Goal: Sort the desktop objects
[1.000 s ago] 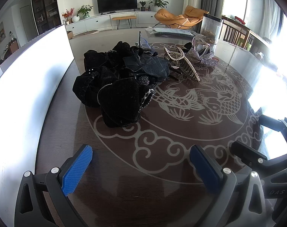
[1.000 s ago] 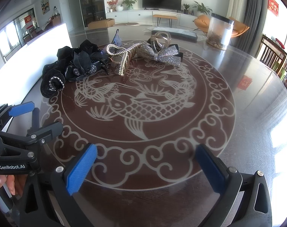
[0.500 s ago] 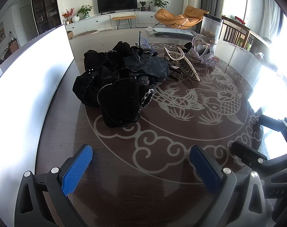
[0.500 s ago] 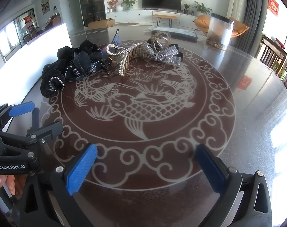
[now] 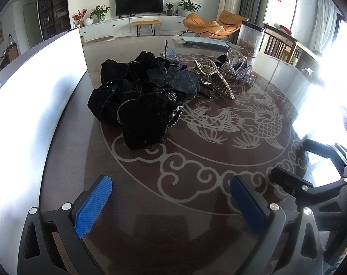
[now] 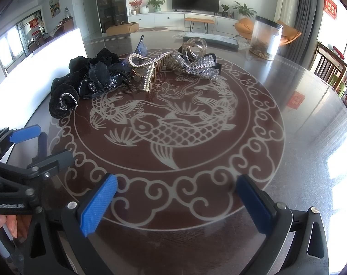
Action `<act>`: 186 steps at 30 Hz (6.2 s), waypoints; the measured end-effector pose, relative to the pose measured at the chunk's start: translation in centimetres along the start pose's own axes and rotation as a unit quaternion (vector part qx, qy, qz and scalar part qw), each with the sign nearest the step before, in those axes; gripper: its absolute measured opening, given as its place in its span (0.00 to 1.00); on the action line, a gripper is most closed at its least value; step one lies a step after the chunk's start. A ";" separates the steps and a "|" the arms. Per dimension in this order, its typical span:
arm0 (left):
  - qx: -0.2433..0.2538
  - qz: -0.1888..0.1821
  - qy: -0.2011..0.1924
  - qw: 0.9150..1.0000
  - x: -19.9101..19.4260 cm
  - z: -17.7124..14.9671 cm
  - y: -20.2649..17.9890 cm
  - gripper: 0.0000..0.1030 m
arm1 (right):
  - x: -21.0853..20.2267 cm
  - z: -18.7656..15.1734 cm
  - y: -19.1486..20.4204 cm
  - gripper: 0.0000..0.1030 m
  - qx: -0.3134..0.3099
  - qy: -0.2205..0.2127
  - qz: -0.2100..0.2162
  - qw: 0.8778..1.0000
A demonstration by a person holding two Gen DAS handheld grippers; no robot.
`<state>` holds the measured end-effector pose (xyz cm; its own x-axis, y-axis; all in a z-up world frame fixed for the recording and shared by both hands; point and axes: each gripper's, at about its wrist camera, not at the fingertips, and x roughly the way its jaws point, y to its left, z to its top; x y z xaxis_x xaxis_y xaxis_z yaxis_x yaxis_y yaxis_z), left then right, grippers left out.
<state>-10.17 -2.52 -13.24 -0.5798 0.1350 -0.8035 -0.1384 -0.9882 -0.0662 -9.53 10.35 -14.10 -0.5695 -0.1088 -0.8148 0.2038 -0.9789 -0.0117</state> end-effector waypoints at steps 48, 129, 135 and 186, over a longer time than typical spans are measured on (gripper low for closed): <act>-0.077 -0.080 0.002 0.994 -5.1 -1.4 2.1 0.81 | -0.1 0.0 0.0 1.00 0.000 0.000 0.000 1.000; 0.006 0.040 0.008 0.999 -1.8 -3.6 -2.7 1.00 | -3.7 -5.0 -6.7 1.00 -0.005 -0.001 0.004 1.000; 0.006 0.040 0.008 0.999 -1.8 -3.6 -2.7 1.00 | -3.7 -5.0 -6.6 1.00 -0.005 -0.001 0.004 1.000; 0.050 0.007 0.008 0.999 0.3 -0.7 -2.8 1.00 | -3.6 -5.0 -6.6 1.00 -0.005 -0.001 0.004 1.000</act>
<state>-9.41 0.21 -13.71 -0.5694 0.1199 -0.8133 -0.2110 -0.9775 0.0036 -4.82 18.09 -13.99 -0.5691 -0.1167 -0.8139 0.2168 -0.9761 -0.0116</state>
